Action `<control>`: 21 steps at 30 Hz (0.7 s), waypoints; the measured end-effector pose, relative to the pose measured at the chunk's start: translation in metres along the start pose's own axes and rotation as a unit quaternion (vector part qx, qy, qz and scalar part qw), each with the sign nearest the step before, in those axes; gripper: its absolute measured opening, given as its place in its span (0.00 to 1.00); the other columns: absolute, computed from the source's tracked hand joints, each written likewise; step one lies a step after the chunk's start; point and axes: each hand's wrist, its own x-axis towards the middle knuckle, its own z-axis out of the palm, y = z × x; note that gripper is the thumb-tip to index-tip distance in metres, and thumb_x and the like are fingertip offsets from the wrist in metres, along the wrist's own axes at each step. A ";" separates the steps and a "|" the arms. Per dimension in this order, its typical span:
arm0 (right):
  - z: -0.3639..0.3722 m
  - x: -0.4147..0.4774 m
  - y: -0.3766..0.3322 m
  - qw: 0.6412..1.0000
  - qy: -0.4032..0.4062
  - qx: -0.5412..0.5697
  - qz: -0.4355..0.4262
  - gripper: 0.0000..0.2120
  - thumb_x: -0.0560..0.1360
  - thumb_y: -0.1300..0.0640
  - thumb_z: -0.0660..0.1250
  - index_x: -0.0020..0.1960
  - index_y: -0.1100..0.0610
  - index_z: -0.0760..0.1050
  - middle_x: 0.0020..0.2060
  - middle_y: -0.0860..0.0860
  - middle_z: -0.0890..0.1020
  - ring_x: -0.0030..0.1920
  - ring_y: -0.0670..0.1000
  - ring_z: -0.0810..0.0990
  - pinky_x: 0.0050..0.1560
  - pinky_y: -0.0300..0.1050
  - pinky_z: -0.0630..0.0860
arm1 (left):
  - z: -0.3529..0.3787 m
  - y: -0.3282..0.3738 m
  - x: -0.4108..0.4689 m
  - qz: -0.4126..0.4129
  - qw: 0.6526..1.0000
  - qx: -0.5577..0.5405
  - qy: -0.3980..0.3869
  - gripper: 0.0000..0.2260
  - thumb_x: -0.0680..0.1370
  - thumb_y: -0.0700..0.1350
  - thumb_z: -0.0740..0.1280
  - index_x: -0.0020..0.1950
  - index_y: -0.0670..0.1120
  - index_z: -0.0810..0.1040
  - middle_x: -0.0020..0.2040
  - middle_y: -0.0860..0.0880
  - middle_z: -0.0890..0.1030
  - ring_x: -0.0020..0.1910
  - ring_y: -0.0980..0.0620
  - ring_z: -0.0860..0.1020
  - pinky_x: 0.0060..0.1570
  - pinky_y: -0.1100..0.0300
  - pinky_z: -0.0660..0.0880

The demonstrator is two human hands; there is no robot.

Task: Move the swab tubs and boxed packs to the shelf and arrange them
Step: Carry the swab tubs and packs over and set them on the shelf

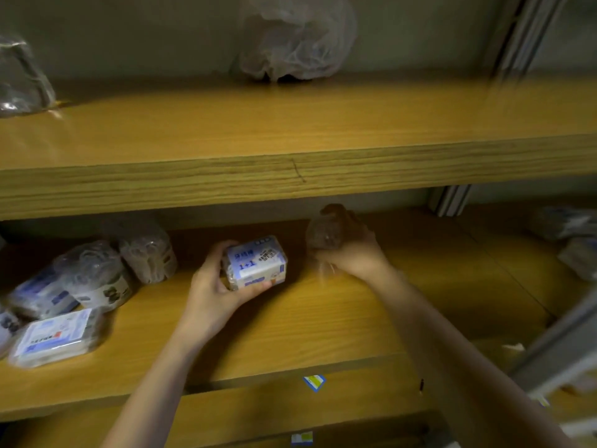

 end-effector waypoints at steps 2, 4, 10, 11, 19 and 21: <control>-0.015 -0.031 0.010 1.000 0.005 0.016 0.027 0.34 0.64 0.46 0.75 0.65 0.53 0.66 0.60 0.52 0.74 0.60 0.54 0.75 0.58 0.48 0.73 | 0.011 0.007 0.005 0.001 1.000 -0.009 -0.028 0.31 0.58 0.43 0.77 0.58 0.50 0.69 0.50 0.57 0.76 0.46 0.66 0.77 0.45 0.74 0.73; -0.034 -0.062 0.022 0.996 0.004 0.067 0.055 0.38 0.62 0.45 0.76 0.66 0.53 0.63 0.61 0.51 0.73 0.60 0.53 0.74 0.61 0.53 0.73 | 0.025 0.017 0.007 0.005 0.998 -0.012 -0.059 0.31 0.57 0.46 0.76 0.58 0.52 0.68 0.51 0.58 0.76 0.47 0.67 0.77 0.46 0.75 0.73; -0.090 -0.143 0.053 0.995 0.080 0.054 0.039 0.35 0.59 0.47 0.75 0.60 0.47 0.61 0.48 0.41 0.75 0.47 0.42 0.78 0.44 0.42 0.80 | 0.080 0.054 -0.002 0.060 0.983 -0.024 -0.170 0.29 0.59 0.44 0.77 0.55 0.55 0.69 0.48 0.59 0.78 0.48 0.69 0.76 0.44 0.76 0.72; -0.099 -0.155 0.057 0.993 0.093 0.049 0.049 0.35 0.59 0.45 0.74 0.60 0.46 0.61 0.50 0.40 0.74 0.48 0.42 0.77 0.44 0.40 0.78 | 0.090 0.062 -0.005 0.072 0.979 -0.024 -0.190 0.29 0.57 0.48 0.77 0.54 0.56 0.69 0.47 0.60 0.79 0.49 0.68 0.76 0.44 0.75 0.72; -0.168 -0.254 0.101 0.980 0.151 0.036 0.123 0.33 0.58 0.39 0.71 0.58 0.38 0.59 0.56 0.39 0.71 0.56 0.43 0.74 0.50 0.44 0.78 | 0.181 0.123 -0.048 0.141 0.952 0.012 -0.272 0.30 0.56 0.64 0.74 0.54 0.61 0.69 0.53 0.57 0.76 0.54 0.60 0.73 0.52 0.59 0.72; -0.187 -0.278 0.115 0.975 0.167 0.034 0.141 0.34 0.56 0.38 0.70 0.58 0.38 0.59 0.56 0.37 0.71 0.57 0.45 0.74 0.52 0.48 0.78 | 0.202 0.140 -0.066 0.145 0.948 0.001 -0.284 0.29 0.55 0.63 0.72 0.53 0.61 0.69 0.53 0.56 0.76 0.53 0.60 0.73 0.52 0.60 0.71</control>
